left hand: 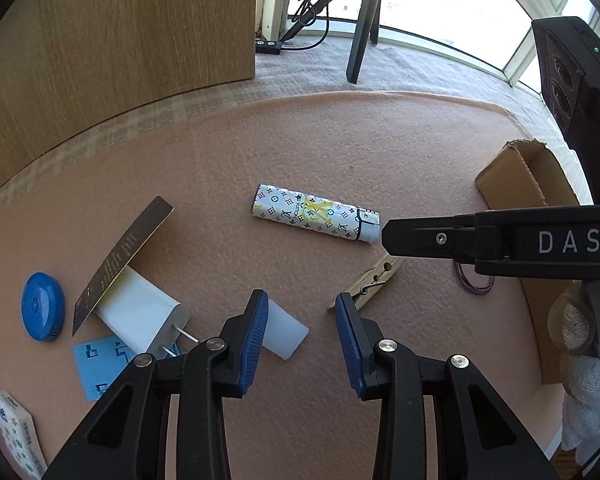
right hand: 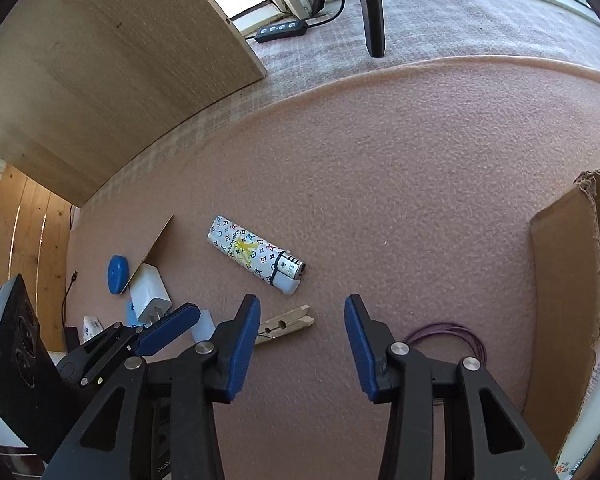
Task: Organize objects
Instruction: 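Move the right gripper to the wooden clothespin while the left approaches the white block, then close the right gripper on the clothespin while the left closes on the white block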
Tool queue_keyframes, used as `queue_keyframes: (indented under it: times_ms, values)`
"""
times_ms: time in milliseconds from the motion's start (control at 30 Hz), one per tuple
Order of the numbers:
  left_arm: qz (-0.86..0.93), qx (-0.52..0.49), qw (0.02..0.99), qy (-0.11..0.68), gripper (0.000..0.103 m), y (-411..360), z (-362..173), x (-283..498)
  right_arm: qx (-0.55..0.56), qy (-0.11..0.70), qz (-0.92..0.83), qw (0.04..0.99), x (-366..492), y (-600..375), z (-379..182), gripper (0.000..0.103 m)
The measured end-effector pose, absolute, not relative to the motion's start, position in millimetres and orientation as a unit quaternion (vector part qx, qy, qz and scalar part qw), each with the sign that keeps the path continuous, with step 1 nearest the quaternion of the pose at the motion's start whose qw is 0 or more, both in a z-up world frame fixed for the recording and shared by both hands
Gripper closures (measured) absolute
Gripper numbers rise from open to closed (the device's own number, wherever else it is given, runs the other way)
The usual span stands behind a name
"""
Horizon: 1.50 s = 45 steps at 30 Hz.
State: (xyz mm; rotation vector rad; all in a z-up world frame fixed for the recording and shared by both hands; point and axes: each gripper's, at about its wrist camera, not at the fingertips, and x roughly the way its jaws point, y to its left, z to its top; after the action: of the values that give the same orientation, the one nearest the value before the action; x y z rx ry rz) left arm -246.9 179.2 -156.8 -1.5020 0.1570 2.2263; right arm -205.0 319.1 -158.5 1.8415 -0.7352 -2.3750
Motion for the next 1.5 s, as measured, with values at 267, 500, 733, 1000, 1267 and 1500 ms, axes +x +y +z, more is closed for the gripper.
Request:
queue_keyframes:
  times_ms: [267, 500, 733, 1000, 1267, 1500]
  values:
    - [0.809, -0.539, 0.224, 0.069, 0.079, 174.2, -156.8, -241.6, 0.607, -0.187, -0.772, 0.021, -213.8, 296.8, -168.3, 0.075]
    - [0.809, -0.538, 0.225, 0.072, 0.083, 167.9, -155.8, -234.5, 0.617, -0.146, -0.773, 0.038, -207.7, 287.1, -167.1, 0.083]
    - [0.811, -0.535, 0.226, 0.073, 0.086, 164.9, -155.7, -230.6, 0.635, -0.138, -0.757, 0.07, -186.0, 281.8, -167.3, 0.083]
    - [0.814, -0.53, 0.226, 0.076, 0.087, 163.2, -156.2, -225.0, 0.617, -0.157, -0.765, 0.092, -169.3, 293.3, -161.5, 0.082]
    - [0.815, -0.529, 0.223, 0.071, 0.09, 158.4, -155.6, -216.9, 0.618, -0.146, -0.765, 0.107, -175.5, 286.1, -162.8, 0.073]
    - [0.815, -0.533, 0.222, 0.051, 0.09, 149.5, -154.9, -216.0, 0.613, -0.099, -0.776, 0.112, -169.0, 272.3, -156.2, 0.049]
